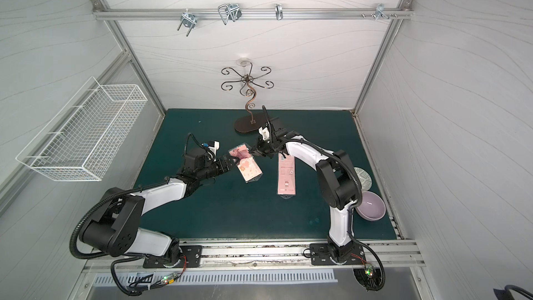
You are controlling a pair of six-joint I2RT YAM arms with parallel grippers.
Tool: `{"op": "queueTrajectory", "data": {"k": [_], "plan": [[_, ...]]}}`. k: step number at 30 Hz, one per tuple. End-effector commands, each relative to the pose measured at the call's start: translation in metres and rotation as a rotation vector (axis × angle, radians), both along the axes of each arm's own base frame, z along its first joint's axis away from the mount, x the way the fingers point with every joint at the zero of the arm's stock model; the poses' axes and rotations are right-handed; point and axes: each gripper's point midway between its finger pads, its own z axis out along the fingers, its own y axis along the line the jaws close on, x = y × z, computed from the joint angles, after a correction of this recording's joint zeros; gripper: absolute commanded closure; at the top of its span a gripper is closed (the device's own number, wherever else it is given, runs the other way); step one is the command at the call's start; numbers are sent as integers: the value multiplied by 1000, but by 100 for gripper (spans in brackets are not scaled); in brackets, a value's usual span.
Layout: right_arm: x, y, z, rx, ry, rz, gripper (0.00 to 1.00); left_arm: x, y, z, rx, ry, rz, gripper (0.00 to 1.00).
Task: Open the ruler set and take out the ruler
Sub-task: Open the ruler set bag.
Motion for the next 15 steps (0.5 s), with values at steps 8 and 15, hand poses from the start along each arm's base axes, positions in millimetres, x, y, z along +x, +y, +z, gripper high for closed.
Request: {"op": "queueTrajectory", "data": {"k": [8,15], "plan": [[-6,8,18,36,-27,-25,100,25,-33,43,-108,-127,-57,100],[-4,-5,9,-142,-130,-7,100,24,-24,42,-61,-105,-18,100]]}}
